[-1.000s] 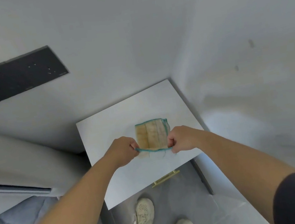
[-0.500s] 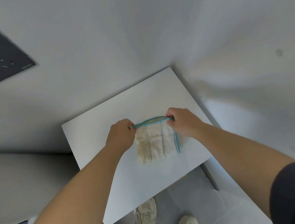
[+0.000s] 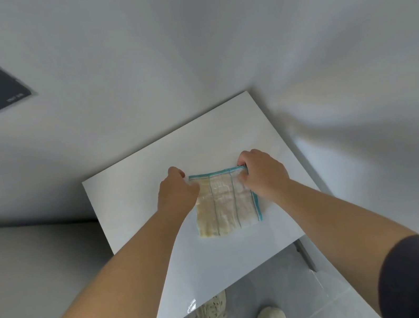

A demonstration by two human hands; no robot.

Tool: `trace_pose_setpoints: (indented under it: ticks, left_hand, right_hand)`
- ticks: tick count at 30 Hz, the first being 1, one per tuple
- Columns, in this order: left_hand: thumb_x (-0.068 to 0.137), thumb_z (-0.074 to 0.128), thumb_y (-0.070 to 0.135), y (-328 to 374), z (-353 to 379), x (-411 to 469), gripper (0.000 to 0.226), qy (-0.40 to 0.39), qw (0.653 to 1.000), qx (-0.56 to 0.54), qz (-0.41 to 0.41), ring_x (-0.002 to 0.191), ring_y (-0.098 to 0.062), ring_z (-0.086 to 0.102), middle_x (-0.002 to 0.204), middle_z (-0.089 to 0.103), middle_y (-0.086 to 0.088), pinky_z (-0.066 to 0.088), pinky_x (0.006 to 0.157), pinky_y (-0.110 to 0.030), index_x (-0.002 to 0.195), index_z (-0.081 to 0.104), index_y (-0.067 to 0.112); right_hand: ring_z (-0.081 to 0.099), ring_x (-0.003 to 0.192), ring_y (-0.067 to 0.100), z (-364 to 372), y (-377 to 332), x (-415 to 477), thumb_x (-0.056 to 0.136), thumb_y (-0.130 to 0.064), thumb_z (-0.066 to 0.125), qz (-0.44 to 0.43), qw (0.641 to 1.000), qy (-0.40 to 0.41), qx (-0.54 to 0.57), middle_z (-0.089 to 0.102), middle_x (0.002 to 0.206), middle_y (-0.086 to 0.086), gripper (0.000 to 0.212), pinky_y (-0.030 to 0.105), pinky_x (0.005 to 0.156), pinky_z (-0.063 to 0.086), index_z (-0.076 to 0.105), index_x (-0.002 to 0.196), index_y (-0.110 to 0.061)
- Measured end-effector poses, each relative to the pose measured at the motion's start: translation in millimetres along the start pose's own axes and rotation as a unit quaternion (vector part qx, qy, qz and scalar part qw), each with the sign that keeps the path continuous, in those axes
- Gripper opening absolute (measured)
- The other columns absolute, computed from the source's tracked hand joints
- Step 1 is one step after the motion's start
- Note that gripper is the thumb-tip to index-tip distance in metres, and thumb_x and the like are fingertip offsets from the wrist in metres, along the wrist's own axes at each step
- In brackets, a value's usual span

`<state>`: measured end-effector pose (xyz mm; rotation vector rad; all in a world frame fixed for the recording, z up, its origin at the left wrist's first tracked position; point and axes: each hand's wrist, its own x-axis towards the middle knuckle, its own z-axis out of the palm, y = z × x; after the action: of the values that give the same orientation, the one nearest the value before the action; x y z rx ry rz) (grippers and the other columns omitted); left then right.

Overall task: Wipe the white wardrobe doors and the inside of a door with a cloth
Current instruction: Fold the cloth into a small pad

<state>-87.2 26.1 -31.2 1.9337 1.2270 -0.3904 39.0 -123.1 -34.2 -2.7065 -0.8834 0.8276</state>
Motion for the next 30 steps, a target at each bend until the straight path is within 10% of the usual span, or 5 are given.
trace_pose_setpoints:
  ticks: [10, 30]
  left_hand:
    - [0.066, 0.070, 0.026, 20.5, 2.7, -17.9, 0.022, -0.100, 0.981, -0.160, -0.046, 0.069, -0.023, 0.055, 0.077, 0.057, -0.008, 0.048, 0.068, -0.034, 0.070, 0.051, 0.014]
    - [0.093, 0.061, 0.032, 206.0, -188.3, -227.2, 0.018, -0.196, 0.921, -0.098, 0.322, 0.085, -0.019, 0.070, 0.095, 0.074, 0.004, 0.054, 0.070, -0.033, 0.110, 0.059, 0.029]
  right_hand:
    - [0.050, 0.091, 0.019, -3.3, -6.0, -13.0, 0.087, -0.009, 0.054, 0.031, 0.998, -0.054, 0.009, 0.047, 0.104, 0.000, 0.021, 0.027, 0.068, 0.039, 0.052, 0.105, -0.018]
    - [0.060, 0.075, 0.010, -280.7, -55.7, -232.2, 0.088, -0.024, 0.068, -0.021, 0.950, -0.030, 0.309, 0.065, 0.085, -0.002, 0.014, 0.026, 0.069, 0.045, 0.067, 0.097, -0.014]
